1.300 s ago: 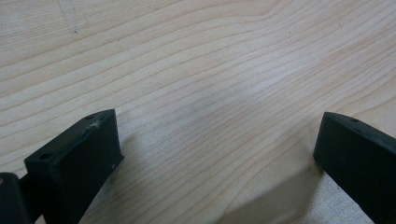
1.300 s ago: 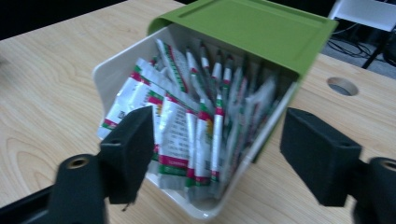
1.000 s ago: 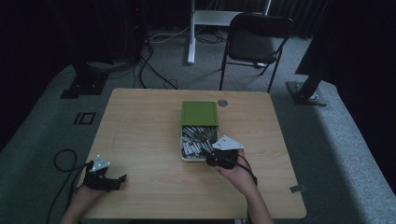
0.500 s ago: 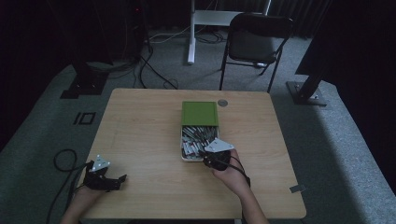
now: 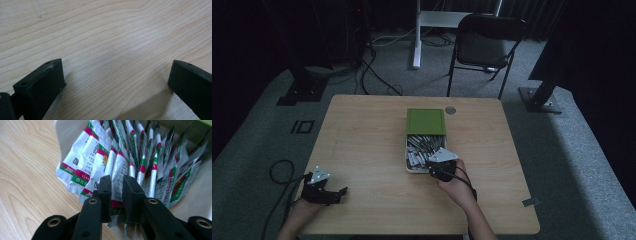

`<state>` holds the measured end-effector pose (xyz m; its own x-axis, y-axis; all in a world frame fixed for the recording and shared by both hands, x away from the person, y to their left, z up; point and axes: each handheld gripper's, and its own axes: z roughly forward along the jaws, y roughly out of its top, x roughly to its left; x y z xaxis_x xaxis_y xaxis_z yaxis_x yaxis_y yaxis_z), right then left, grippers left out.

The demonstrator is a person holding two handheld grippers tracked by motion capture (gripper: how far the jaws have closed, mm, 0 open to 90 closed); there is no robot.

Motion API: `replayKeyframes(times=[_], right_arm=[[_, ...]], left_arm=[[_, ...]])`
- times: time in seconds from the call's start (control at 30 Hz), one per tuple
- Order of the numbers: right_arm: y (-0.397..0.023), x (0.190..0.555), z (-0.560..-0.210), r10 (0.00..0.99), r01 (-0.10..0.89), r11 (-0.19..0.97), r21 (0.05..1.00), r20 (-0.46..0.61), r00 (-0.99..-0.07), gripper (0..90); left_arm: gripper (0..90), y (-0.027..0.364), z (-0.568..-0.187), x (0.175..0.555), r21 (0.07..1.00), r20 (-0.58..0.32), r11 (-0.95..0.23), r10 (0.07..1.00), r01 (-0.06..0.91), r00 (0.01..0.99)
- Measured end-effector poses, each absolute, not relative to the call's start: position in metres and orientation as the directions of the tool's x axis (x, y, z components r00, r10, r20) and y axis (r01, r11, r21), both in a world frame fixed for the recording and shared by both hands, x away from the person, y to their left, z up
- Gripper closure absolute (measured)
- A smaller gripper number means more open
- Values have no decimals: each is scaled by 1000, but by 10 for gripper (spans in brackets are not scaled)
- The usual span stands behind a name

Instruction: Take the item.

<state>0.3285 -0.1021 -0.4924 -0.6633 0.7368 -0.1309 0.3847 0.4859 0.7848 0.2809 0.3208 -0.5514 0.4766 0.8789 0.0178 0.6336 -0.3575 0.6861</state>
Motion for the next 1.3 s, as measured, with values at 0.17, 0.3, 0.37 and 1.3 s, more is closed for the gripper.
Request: replayKeyframes(times=[0.17, 0.3, 0.37, 1.3], right_arm=[[-99, 331, -495, 747, 394, 486, 780, -136, -651, 775], [-97, 333, -498, 767, 413, 480, 774, -142, -626, 763], [-94, 333, -499, 775, 415, 479, 773, -151, -613, 765], [-100, 324, -469, 812, 440, 369, 818, -54, -581, 887]], left_arm=[[14, 321, -551, 281, 687, 17, -356, 880, 634, 475], [14, 321, -551, 281, 687, 17, -356, 880, 634, 475], [14, 321, -551, 281, 687, 17, -356, 880, 634, 475], [14, 321, -552, 281, 688, 17, -355, 880, 633, 475]])
